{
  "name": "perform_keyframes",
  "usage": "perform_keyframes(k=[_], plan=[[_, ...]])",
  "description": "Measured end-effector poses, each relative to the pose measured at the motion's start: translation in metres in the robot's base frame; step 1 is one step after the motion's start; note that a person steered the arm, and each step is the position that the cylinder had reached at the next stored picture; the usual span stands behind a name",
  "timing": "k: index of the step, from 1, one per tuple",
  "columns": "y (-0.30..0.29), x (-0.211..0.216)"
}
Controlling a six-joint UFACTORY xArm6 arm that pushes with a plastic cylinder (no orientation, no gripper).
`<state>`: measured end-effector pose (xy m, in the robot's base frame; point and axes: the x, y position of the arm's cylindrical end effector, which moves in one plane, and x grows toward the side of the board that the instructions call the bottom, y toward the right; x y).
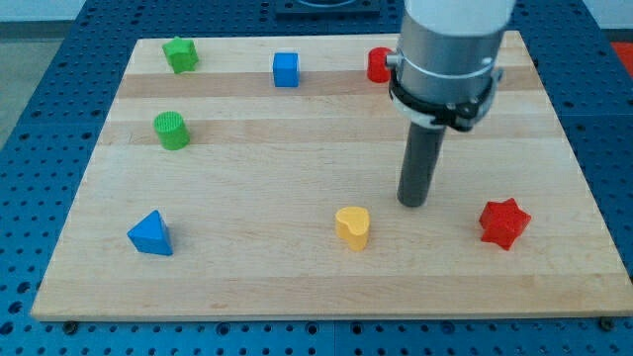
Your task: Push the yellow heart close to the blue cube
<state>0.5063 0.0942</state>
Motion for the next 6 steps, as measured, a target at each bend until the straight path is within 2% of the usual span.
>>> perform_keyframes(k=[3, 6], plan=[[-0.021, 0.072], [-0.056, 0.047]])
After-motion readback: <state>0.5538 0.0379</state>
